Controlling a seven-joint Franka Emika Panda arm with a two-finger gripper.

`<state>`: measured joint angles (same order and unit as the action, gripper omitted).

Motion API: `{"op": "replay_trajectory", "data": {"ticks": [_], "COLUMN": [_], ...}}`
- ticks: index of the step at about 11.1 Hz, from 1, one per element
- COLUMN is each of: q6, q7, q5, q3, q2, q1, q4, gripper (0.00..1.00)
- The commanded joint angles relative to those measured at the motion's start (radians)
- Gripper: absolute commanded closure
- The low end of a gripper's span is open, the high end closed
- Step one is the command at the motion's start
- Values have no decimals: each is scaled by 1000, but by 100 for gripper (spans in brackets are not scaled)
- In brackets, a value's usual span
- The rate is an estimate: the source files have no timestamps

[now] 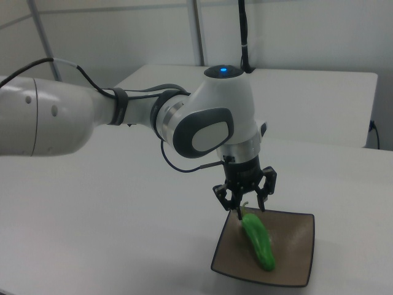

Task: Chili peppers are placed on a ceramic plate
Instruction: 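Lower the chili pepper onto the brown plate and open the gripper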

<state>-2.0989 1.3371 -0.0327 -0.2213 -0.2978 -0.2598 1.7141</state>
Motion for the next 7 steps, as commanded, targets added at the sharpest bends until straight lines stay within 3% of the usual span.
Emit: {"op": "replay_trajectory", "data": {"ticks": [1, 4, 7], "q6": [-24, -3, 114], "q7": [24, 10, -73], "q5": [-24, -26, -27], "q3": [0, 0, 11], "q2": [29, 42, 71], "q1": [5, 16, 37], "q4": [36, 33, 18], "gripper": [0, 0, 0]}}
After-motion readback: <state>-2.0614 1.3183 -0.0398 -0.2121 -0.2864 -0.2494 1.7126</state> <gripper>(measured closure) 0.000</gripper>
